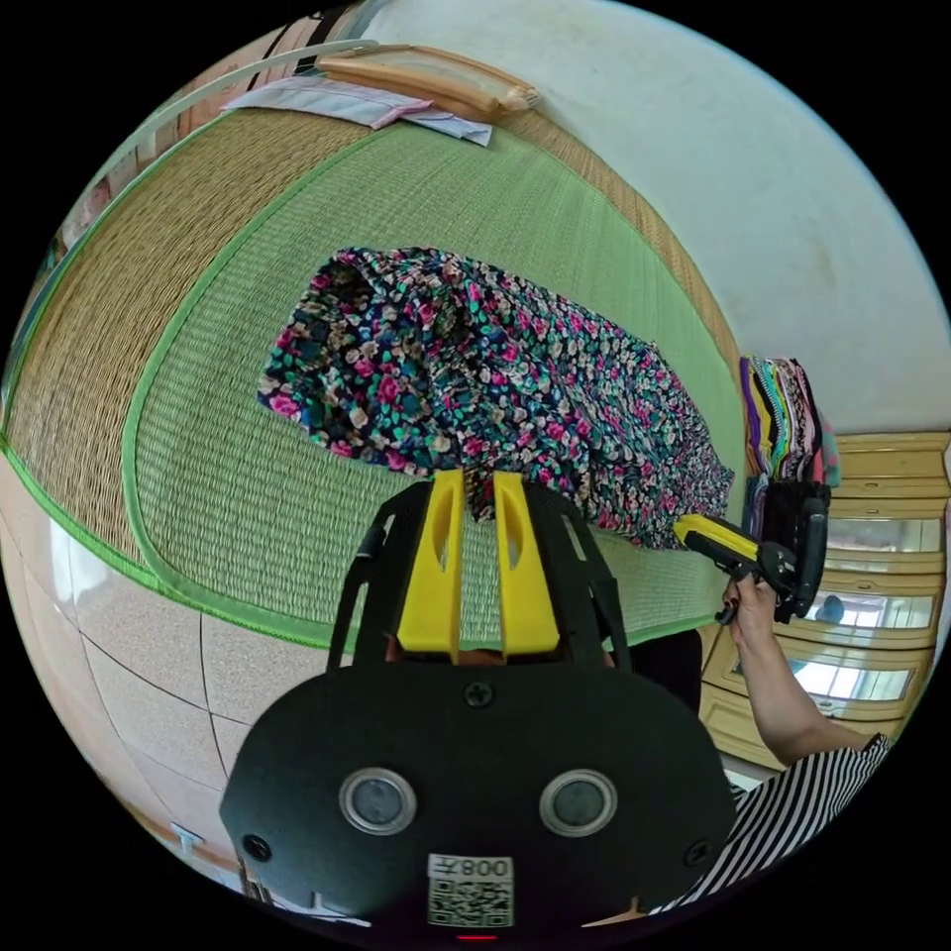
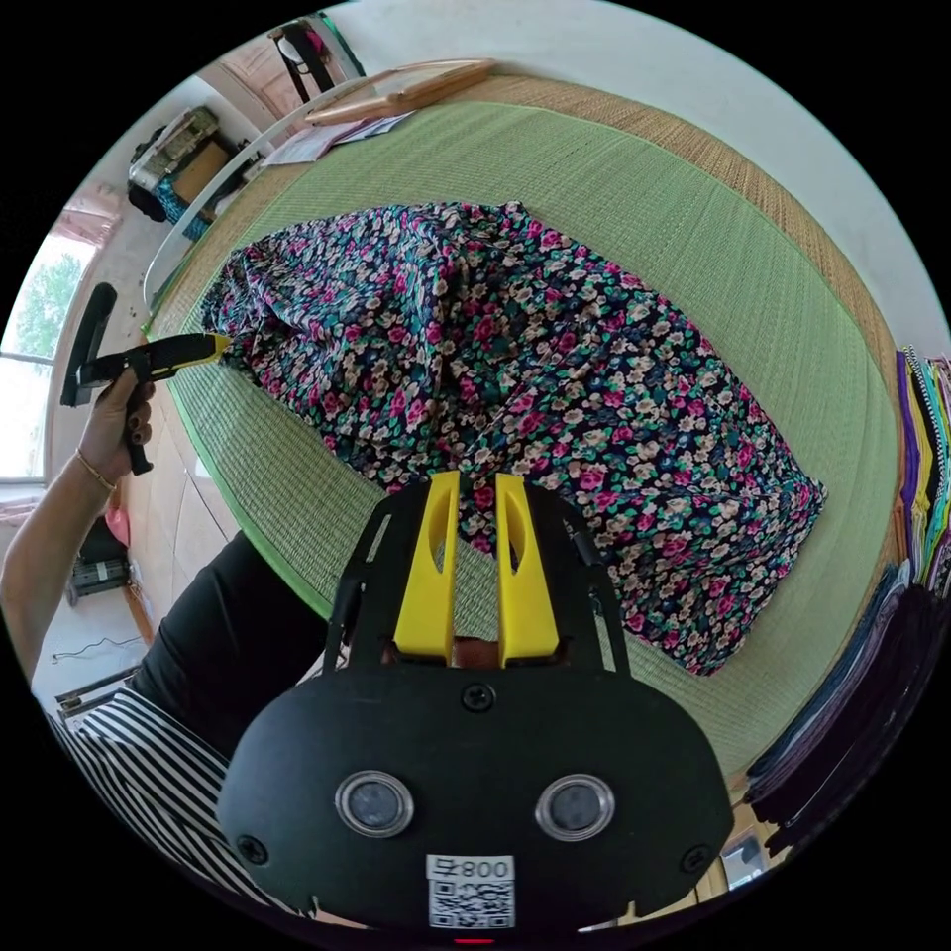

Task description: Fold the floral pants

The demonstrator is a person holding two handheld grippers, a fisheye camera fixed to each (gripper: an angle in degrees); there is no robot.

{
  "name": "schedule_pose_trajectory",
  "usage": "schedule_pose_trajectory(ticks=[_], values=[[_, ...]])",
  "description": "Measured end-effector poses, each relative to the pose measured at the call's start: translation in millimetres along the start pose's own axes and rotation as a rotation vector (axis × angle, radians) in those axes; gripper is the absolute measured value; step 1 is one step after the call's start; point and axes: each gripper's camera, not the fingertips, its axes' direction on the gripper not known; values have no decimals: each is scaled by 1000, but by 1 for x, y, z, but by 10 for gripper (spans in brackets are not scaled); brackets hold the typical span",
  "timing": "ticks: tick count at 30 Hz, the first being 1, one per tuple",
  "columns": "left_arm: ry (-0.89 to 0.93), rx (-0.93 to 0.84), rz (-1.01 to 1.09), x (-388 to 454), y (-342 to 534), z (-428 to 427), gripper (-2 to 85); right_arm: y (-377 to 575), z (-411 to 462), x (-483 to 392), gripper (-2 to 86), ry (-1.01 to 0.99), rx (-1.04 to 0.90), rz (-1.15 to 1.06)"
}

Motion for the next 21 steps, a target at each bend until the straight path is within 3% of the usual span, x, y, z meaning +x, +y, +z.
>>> schedule_pose_trajectory(ticks=[9,21], values=[[8,57,74,5,-21,-38,16,23,-24,56,16,-123,35,86],[157,117,54,-5,-19,-81,11,122,-169,182,16,-242,287,243]])
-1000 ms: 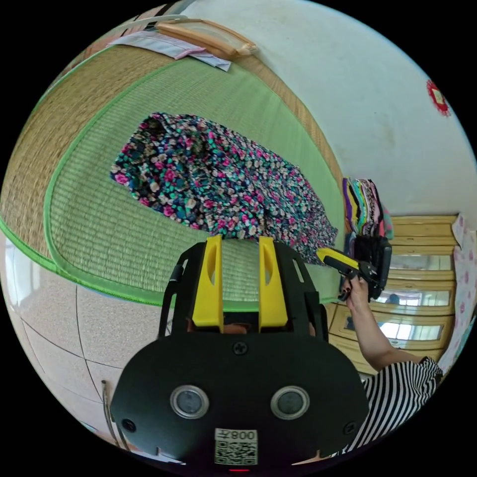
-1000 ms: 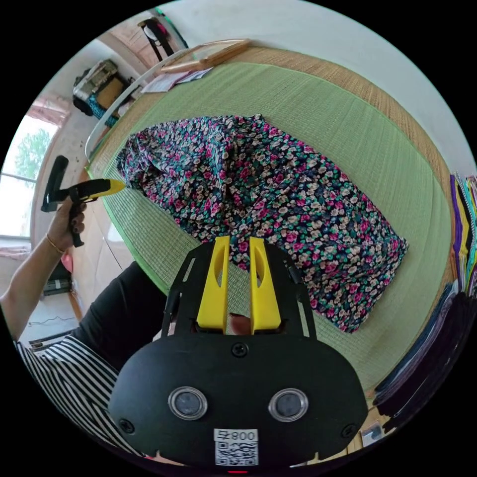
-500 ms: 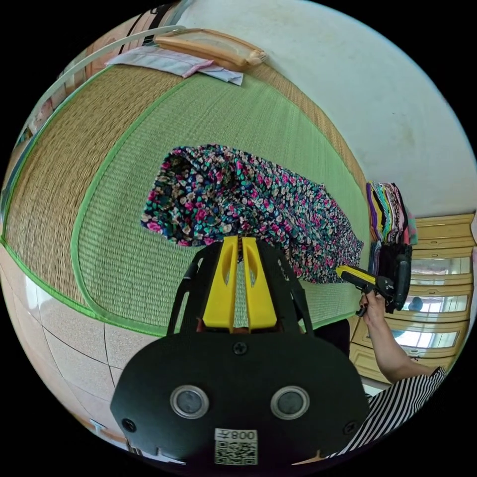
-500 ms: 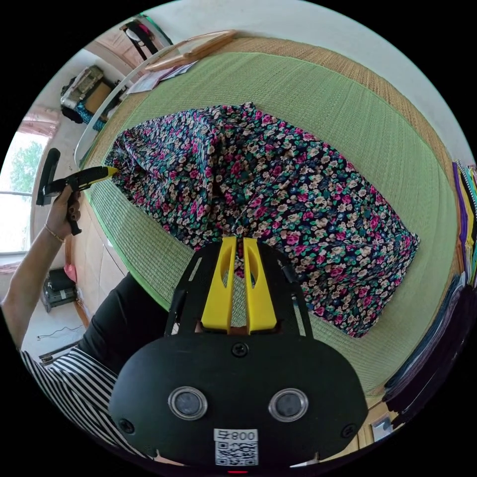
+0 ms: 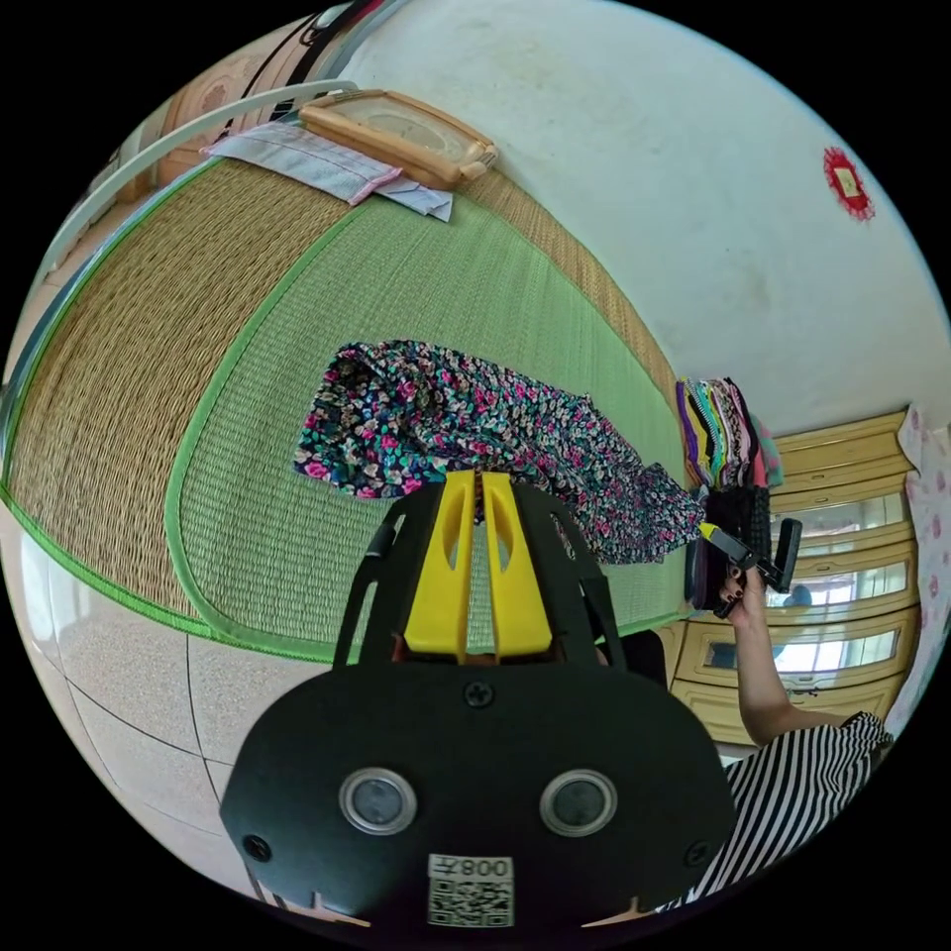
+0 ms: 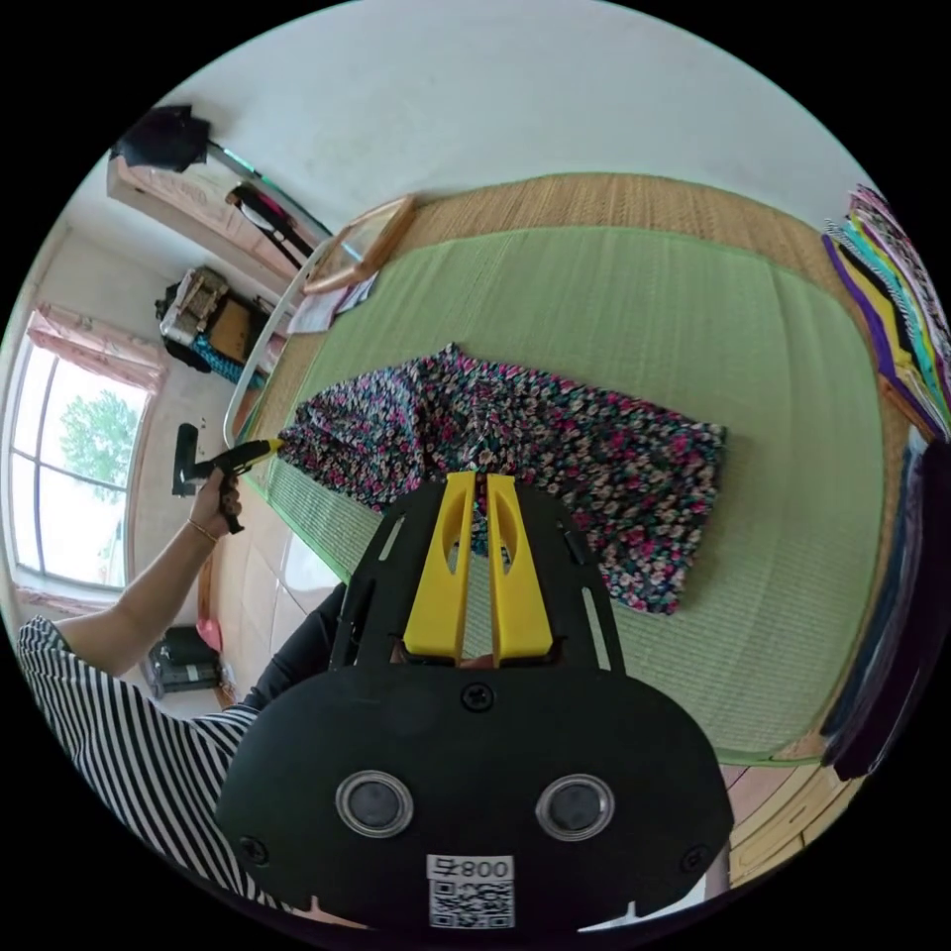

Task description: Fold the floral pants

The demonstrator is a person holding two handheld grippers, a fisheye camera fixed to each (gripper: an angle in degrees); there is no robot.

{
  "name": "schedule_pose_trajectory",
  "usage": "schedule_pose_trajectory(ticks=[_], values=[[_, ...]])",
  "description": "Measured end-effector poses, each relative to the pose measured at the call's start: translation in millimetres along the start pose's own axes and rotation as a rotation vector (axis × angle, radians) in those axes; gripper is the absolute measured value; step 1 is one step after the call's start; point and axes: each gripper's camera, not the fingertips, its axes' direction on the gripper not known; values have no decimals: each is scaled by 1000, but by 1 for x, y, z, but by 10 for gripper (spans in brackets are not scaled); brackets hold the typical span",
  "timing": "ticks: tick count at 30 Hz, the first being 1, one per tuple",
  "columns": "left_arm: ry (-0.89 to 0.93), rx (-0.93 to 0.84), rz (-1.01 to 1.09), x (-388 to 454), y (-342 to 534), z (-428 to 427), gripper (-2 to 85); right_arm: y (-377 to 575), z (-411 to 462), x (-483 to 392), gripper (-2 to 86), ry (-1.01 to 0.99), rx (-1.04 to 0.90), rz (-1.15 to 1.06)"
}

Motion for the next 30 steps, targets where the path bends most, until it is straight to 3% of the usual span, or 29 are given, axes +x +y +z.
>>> schedule_pose_trajectory(ticks=[8,14,17,21,26,30], values=[[28,45,-32,-10,-1,-36,9,100,-191,175,19,164,214,312],[52,44,-90,-17,5,-48,9,211,-192,328,24,215,128,726],[61,51,-101,-18,7,-58,9,247,-176,349,26,204,108,837],[84,70,-101,-17,8,-75,9,241,-157,314,35,113,153,741],[192,157,-112,-18,8,-107,8,166,-93,181,60,35,66,386],[274,227,-121,-18,8,-137,7,118,-38,70,77,152,-35,122]])
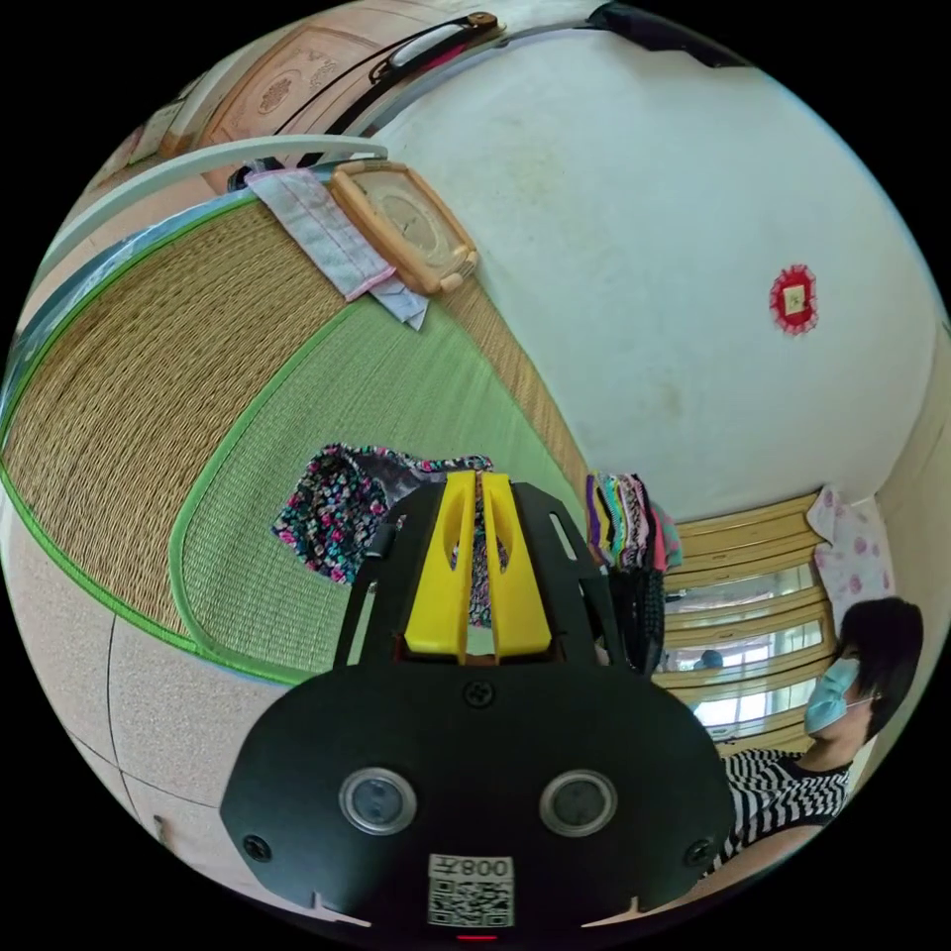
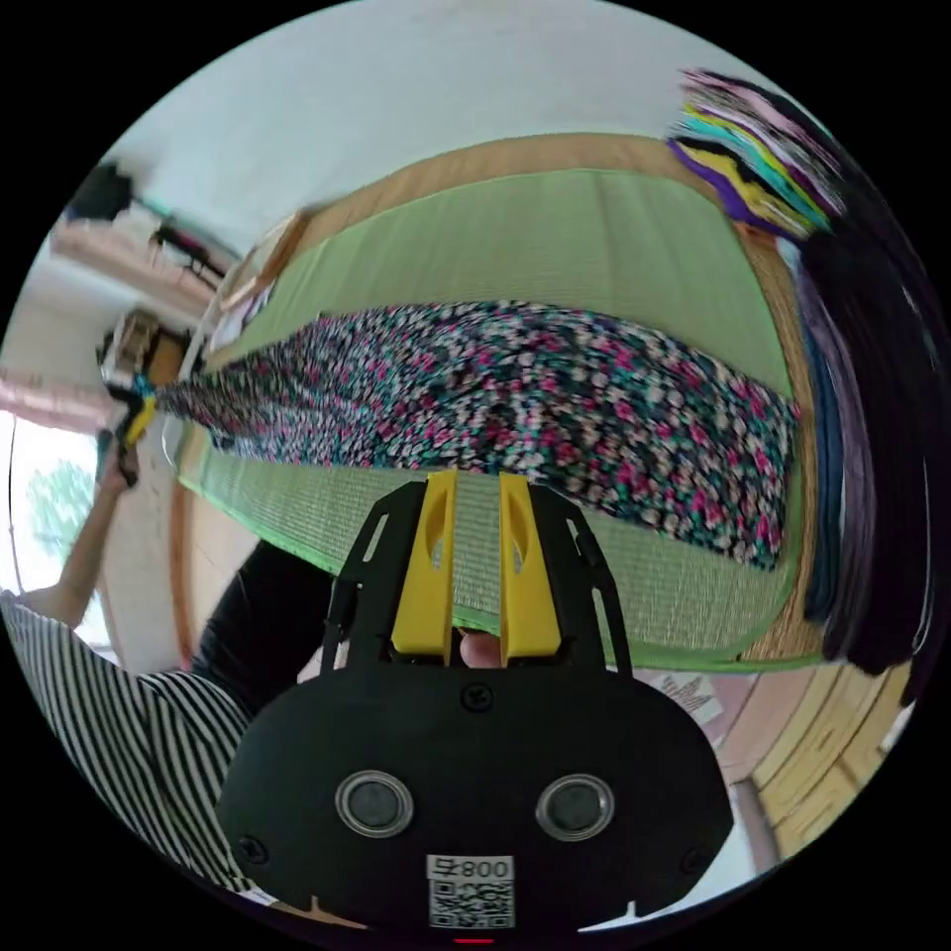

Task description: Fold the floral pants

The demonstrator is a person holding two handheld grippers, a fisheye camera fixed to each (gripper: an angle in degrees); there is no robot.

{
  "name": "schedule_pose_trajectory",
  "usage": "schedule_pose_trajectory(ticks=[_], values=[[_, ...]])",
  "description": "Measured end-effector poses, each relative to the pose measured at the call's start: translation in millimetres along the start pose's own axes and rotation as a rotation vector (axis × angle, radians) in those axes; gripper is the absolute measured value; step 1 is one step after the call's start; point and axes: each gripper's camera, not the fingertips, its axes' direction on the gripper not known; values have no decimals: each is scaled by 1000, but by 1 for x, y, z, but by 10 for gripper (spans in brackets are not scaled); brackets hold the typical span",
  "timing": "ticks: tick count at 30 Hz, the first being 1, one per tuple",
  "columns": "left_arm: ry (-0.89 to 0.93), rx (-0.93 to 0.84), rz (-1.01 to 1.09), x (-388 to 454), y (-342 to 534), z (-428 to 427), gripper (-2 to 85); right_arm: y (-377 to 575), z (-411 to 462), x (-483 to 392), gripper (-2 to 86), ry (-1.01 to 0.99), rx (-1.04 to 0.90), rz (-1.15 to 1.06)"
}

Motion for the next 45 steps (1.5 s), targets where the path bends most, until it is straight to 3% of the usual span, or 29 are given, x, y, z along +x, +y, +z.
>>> schedule_pose_trajectory(ticks=[5,20,36,45], values=[[62,32,20,14,-5,-23,6,-15,39,-129,88,145,-2,-230],[152,58,36,35,-16,-52,7,-27,92,-263,83,341,-66,-415],[128,55,12,47,-19,-54,7,-25,122,-317,8,351,-96,-407],[111,66,-9,55,-31,-41,9,-48,38,-319,-2,362,56,-323]])
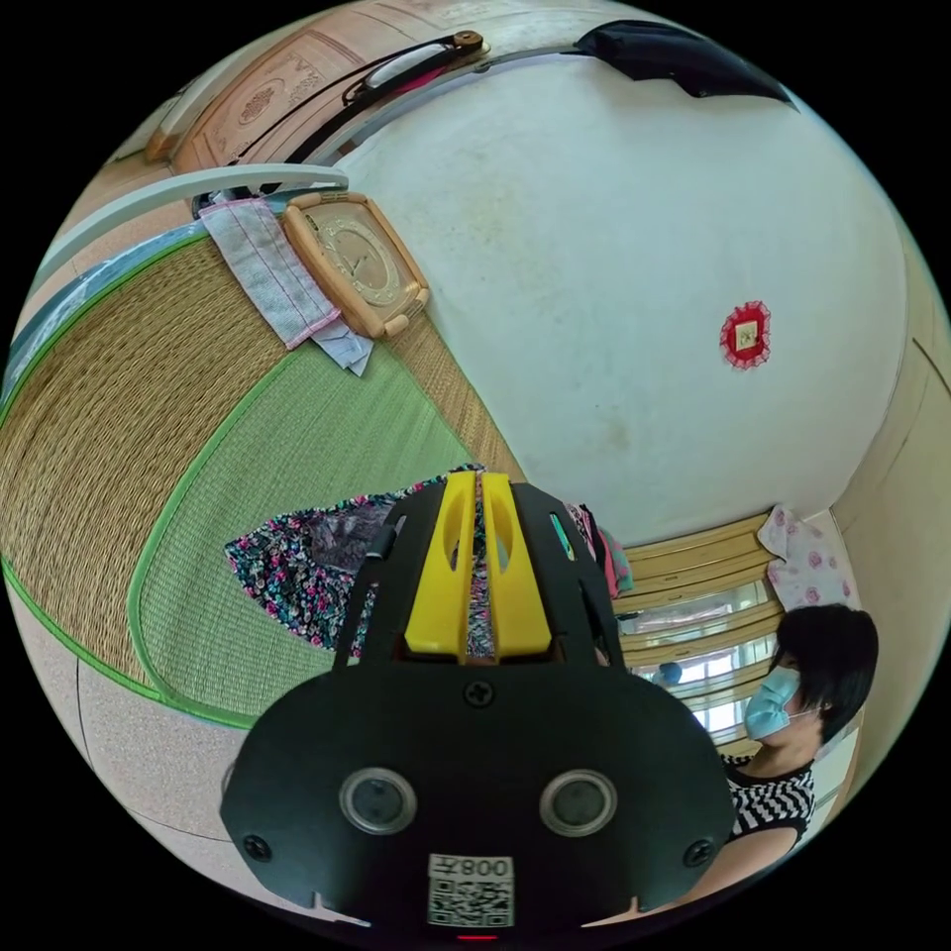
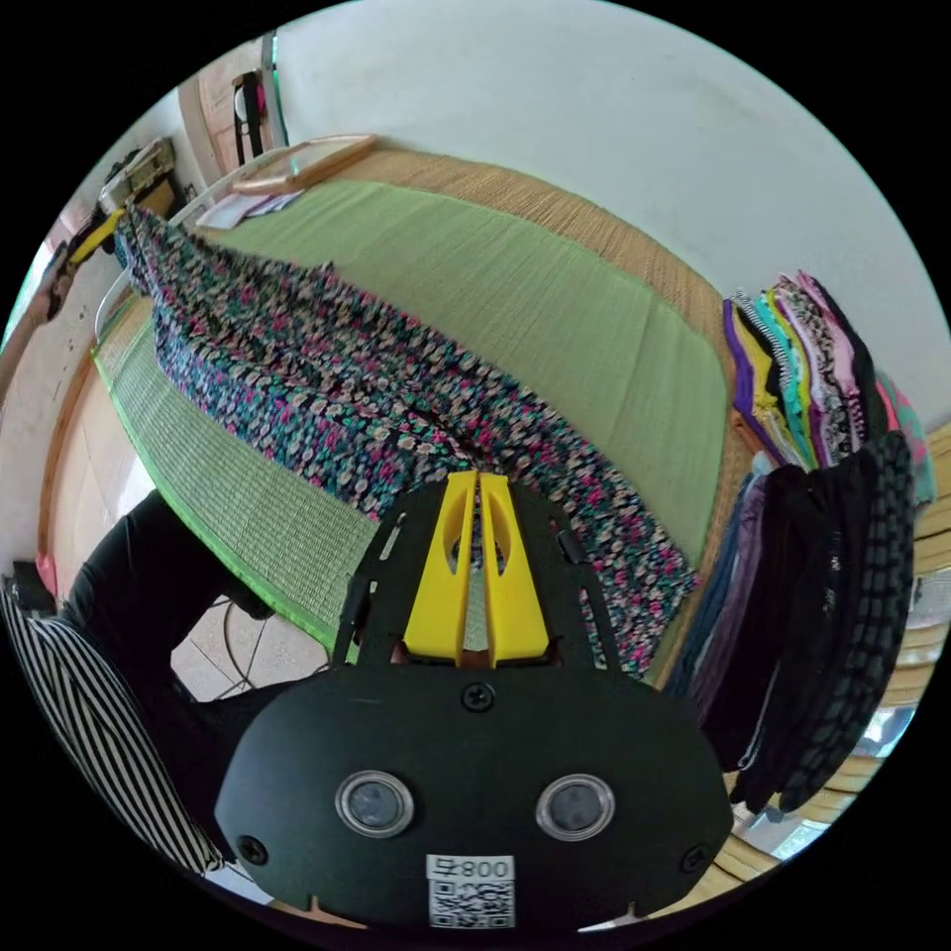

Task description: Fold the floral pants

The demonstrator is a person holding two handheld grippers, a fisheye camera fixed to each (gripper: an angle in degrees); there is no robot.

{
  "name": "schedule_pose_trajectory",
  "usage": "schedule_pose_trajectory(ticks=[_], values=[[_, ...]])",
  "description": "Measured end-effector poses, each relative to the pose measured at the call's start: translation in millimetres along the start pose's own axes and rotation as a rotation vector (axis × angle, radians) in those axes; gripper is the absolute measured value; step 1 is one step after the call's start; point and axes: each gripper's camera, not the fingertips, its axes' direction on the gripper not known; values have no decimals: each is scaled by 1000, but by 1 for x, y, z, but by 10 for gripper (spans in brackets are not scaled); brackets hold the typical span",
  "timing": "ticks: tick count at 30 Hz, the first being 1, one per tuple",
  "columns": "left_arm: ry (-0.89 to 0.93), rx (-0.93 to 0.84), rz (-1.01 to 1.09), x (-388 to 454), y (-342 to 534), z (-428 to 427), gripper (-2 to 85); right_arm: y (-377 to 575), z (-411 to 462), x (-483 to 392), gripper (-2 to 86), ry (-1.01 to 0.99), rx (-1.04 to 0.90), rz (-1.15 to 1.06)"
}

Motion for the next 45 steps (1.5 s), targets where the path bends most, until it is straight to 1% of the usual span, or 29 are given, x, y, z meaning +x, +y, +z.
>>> schedule_pose_trajectory(ticks=[3,5,6,7,8,10,11,13,14,15,18,20,22,24,25,26,27,28,29,31,34,38,41,45], values=[[-16,11,-12,5,-20,18,11,-41,-38,38,-2,69,59,3],[-34,20,-19,11,-37,34,15,-107,-55,82,-1,137,71,-4],[-56,35,-9,18,-50,46,18,-128,-58,95,-1,148,70,0],[-93,39,17,25,-63,61,24,-172,-60,122,1,152,65,9],[-121,41,26,28,-68,68,26,-216,-56,147,4,146,28,40],[-232,66,12,35,-80,94,47,-268,-38,172,11,170,-43,95],[-252,67,7,35,-81,100,53,-293,-20,180,17,153,-98,115],[-317,66,-3,30,-78,118,74,-310,7,176,25,123,-135,133],[-322,63,6,28,-75,121,76,-311,21,165,23,89,-117,128],[-327,43,28,24,-69,127,80,-308,28,156,22,64,-100,118],[-380,-35,78,11,-45,140,81,-271,67,91,11,-4,-36,12],[-398,-142,105,3,-27,155,78,-222,104,25,3,-87,-47,-85],[-436,-280,134,-1,-8,182,73,-185,128,-21,0,-159,-64,-134],[-468,-359,151,-1,1,204,67,-152,148,-57,-2,-246,-87,-135],[-497,-403,178,0,5,219,59,-134,159,-79,-3,-315,-105,-148],[-528,-429,192,2,6,226,55,-119,170,-101,-3,-343,-137,-163],[-646,-465,220,4,9,237,36,-112,174,-111,-3,-349,-145,-176],[-706,-472,280,9,13,245,23,-100,181,-131,-3,-350,-160,-205],[-720,-469,290,11,15,247,19,-89,188,-147,-3,-335,-175,-222],[-742,-483,271,14,20,252,9,-76,199,-161,-3,-330,-191,-231],[-767,-495,270,17,34,251,4,-58,207,-163,-2,-315,-166,-197],[-795,-501,243,17,54,244,2,-28,218,-162,0,-403,-199,-160],[-866,-512,226,16,68,240,1,3,222,-175,0,-453,-203,-169],[-919,-479,148,13,73,239,1,29,225,-184,0,-474,-196,-172]])
